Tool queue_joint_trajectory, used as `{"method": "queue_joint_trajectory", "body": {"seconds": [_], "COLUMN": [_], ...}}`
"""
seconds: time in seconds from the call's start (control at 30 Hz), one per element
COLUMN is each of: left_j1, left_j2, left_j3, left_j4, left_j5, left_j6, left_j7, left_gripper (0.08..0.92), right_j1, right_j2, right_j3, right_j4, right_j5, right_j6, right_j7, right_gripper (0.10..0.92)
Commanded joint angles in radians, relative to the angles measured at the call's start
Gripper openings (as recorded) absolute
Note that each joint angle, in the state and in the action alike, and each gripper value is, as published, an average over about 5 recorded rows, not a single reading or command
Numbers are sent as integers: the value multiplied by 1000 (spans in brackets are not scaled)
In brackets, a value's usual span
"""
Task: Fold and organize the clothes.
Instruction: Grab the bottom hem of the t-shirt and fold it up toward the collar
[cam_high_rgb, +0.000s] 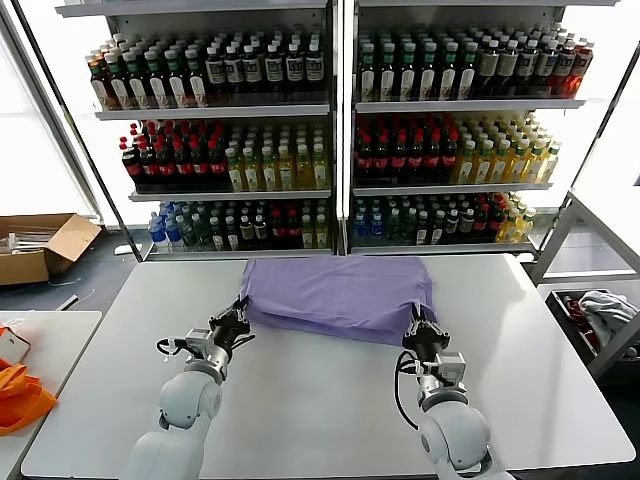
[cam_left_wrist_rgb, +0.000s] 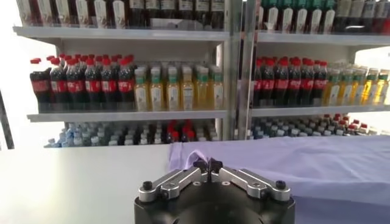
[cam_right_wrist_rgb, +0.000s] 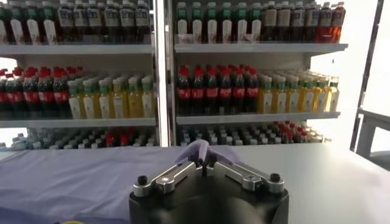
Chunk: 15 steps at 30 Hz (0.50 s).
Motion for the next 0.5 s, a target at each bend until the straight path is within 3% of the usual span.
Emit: {"method": "queue_joint_trajectory", "body": {"seconds": [0.03,0.17,0.27,0.5], "left_j1": [-121,-118,-114,-84], "left_j2": [2,13,20,32], "left_j3": [20,33,34,25], "left_j4": [157,158,154,107], "left_j5": [-1,11,15,14], "left_j6": [-14,-4,9,52], "left_j7": [0,11,11,-6], "left_gripper": [85,85,91,261], "right_j1": [138,157,180,195], "right_j2": [5,28,47,91], "right_j3": [-3,-7,-12,-9], "right_j4": [-163,-196,-224,-241], "right_j5": [2,-14,-21,59], "right_j6": [-5,-9,-21,-109], "right_j7": [-18,-31,-35,50], "right_gripper": [113,117,165,368]}}
